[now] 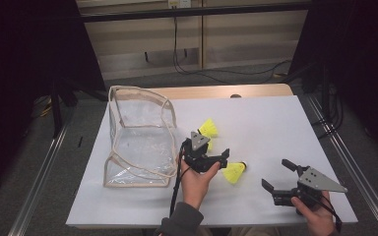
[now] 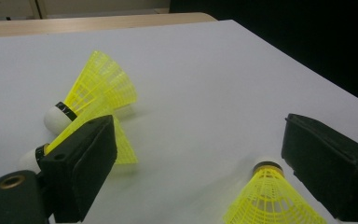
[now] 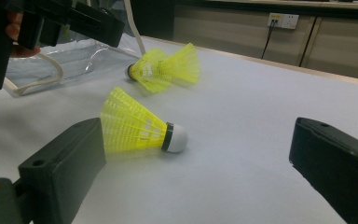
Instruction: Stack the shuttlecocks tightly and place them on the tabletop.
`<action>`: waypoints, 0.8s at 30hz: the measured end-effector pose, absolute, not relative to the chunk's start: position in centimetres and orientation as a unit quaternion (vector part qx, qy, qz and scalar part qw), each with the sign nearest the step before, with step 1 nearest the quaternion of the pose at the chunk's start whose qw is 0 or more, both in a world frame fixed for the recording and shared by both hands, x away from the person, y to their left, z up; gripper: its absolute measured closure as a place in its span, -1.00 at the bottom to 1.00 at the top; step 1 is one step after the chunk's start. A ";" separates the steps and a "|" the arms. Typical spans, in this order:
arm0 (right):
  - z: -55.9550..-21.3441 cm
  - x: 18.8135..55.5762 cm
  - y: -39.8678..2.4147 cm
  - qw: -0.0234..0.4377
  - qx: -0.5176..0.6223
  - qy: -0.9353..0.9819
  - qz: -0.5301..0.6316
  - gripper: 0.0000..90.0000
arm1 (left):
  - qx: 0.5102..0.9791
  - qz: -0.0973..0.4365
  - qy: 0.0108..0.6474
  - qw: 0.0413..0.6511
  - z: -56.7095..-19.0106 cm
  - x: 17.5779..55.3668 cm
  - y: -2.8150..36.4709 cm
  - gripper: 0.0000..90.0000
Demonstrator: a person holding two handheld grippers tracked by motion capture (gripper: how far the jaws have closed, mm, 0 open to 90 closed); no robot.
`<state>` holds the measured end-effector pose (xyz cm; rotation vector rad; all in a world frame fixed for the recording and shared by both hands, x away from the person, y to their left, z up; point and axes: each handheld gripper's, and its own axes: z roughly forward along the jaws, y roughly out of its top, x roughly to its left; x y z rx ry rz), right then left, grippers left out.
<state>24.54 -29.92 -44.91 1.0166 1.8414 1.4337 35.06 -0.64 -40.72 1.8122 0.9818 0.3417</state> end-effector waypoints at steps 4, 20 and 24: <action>-44.9 24.7 -29.8 0.291 0.381 0.691 0.541 -0.94 | 0.753 0.142 0.397 0.506 -40.9 34.6 -0.6 -0.80; -44.8 25.4 -29.6 0.285 0.381 0.691 0.544 -0.94 | 0.759 0.129 0.387 0.507 -41.9 33.4 -0.3 -0.86; -44.9 25.7 -29.5 0.283 0.380 0.691 0.546 -0.94 | 0.764 0.122 0.377 0.509 -42.1 33.1 0.0 -0.86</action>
